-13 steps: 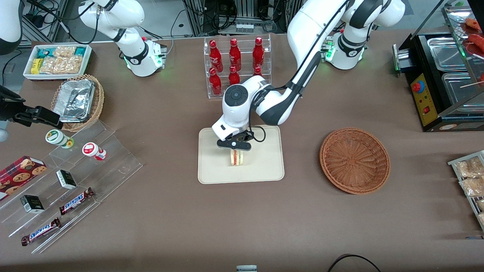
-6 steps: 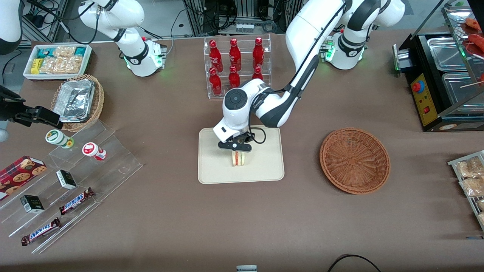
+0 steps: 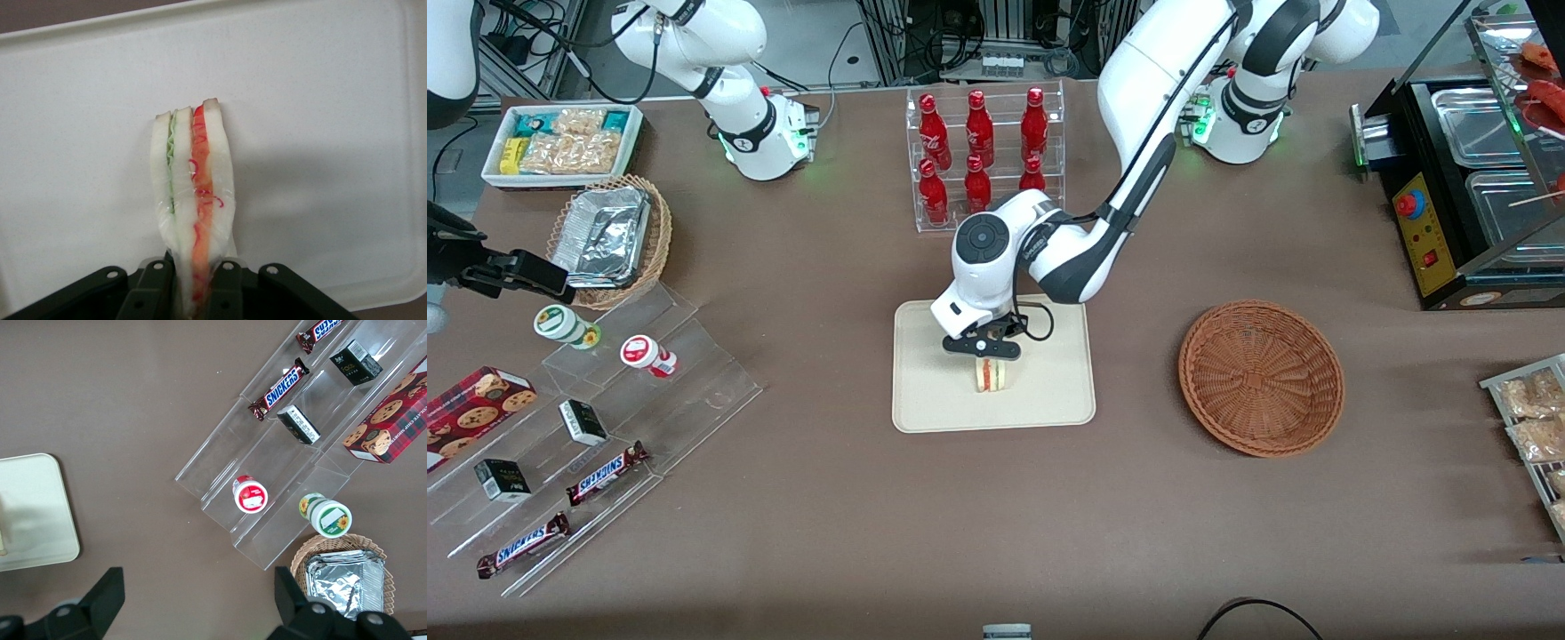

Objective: Place sandwich from basket to tray
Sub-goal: 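Lower the sandwich onto the tray and open the left gripper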

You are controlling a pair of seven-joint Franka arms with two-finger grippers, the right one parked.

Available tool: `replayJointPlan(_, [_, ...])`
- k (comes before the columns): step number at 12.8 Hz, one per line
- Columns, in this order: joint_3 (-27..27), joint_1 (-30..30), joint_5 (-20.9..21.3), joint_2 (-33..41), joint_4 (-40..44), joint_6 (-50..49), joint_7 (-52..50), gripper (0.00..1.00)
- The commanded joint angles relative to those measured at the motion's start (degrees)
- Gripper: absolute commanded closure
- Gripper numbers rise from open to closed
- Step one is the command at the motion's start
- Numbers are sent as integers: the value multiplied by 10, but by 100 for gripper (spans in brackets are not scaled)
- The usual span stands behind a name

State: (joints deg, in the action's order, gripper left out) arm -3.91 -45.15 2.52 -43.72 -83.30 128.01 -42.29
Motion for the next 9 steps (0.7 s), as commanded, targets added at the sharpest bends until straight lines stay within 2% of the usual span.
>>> replayJointPlan(1, [6, -6, 2, -12, 19, -3, -3, 64])
replayJointPlan(2, [6, -6, 2, -12, 19, -3, -3, 27])
replayJointPlan(3, [6, -6, 3, -12, 19, -3, -3, 1])
replayJointPlan(9, [7, 0, -1, 33, 20, -27, -6, 0])
